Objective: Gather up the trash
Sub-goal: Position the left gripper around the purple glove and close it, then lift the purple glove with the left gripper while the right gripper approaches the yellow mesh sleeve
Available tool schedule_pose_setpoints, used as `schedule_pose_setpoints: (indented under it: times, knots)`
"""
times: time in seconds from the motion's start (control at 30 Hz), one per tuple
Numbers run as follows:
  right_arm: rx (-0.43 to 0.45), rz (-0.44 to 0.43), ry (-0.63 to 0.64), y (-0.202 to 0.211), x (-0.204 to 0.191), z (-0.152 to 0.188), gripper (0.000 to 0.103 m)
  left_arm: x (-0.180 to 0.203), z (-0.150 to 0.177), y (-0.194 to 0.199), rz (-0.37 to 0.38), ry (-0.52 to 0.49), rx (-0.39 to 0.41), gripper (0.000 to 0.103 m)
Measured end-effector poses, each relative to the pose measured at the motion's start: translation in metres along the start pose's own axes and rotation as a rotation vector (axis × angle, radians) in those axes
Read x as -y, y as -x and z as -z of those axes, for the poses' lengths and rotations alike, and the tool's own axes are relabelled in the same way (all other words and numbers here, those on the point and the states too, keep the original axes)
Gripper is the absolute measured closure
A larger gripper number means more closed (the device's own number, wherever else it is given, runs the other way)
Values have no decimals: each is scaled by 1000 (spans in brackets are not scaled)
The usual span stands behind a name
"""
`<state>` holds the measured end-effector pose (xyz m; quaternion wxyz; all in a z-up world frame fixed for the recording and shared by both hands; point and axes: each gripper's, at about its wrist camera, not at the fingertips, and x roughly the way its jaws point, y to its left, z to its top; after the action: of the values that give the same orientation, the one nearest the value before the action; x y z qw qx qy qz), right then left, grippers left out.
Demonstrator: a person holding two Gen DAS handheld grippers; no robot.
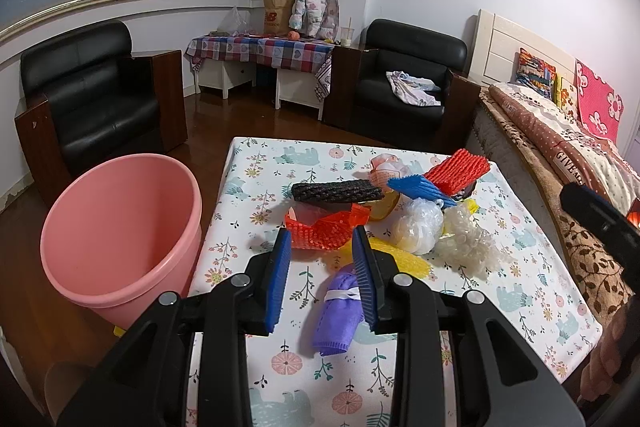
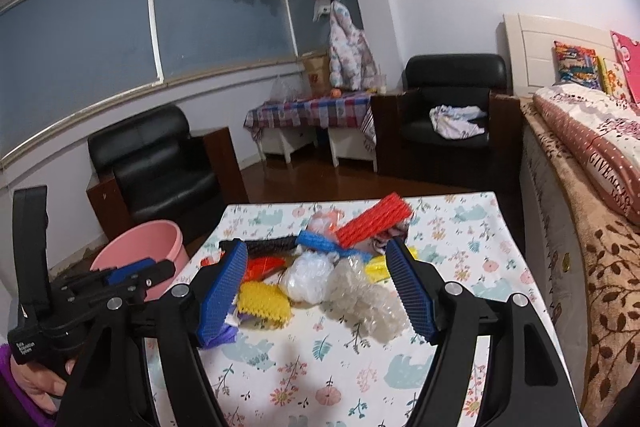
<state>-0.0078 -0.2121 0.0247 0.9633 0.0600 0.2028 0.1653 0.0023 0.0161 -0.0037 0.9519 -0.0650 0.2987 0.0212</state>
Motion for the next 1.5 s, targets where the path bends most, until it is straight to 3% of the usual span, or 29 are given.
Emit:
schedule_pose_setpoints:
  times: [0.93, 1.17, 1.37, 1.5]
  knots:
    - [-15, 18, -24, 2, 9, -2, 32, -1, 2, 0, 17, -13, -8, 71]
    - [-21, 16, -42, -1, 16, 0, 32, -9, 0, 5, 42, -64, 5, 71]
    - [-45, -4, -67, -8, 25, 4, 32, -27, 2, 7, 119, -39, -33, 71]
    - [-62, -18, -79, -12, 29, 7, 32, -26, 15, 1, 189, -48, -106, 71]
